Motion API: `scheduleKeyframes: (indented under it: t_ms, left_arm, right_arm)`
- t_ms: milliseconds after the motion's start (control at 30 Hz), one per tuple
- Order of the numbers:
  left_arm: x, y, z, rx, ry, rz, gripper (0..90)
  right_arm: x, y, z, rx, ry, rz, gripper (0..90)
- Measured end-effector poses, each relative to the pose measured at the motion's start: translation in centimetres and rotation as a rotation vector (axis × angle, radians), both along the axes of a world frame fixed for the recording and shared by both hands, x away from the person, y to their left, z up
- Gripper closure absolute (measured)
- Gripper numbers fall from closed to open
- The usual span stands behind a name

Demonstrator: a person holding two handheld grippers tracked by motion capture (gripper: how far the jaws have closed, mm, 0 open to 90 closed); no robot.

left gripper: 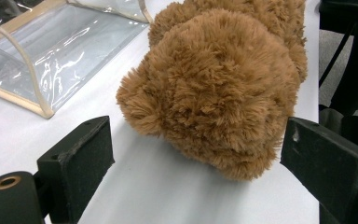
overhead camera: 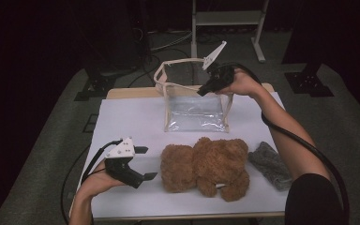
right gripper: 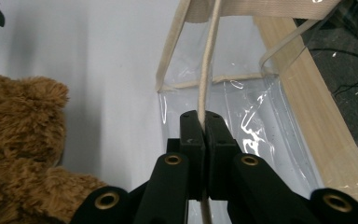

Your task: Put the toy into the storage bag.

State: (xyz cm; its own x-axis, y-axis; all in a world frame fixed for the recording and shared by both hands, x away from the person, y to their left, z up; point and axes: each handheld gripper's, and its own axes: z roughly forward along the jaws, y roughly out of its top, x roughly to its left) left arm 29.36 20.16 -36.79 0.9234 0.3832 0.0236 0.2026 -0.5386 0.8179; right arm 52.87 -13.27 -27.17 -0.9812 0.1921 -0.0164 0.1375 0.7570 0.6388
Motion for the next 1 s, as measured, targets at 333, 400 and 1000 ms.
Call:
scheduleKeyframes:
  t_ms: [333, 400, 1000]
  left_arm:
    - [0.2, 0.0, -0.2, 0.001, 0.012, -0.005, 8.2]
    - [0.2, -0.1, -0.2, -0.007, 0.012, -0.01, 8.2]
    - [0.1, -0.5, -0.1, 0.001, 0.013, -0.029, 8.2]
  right_arm:
    - [-2.4, -1.0, 0.1, -0.002, 0.012, 0.034, 87.2]
    - [-3.1, -1.3, 0.0, 0.0, 0.009, 0.036, 87.2]
    - [-9.1, -2.2, -0.1, 0.005, 0.015, 0.101, 87.2]
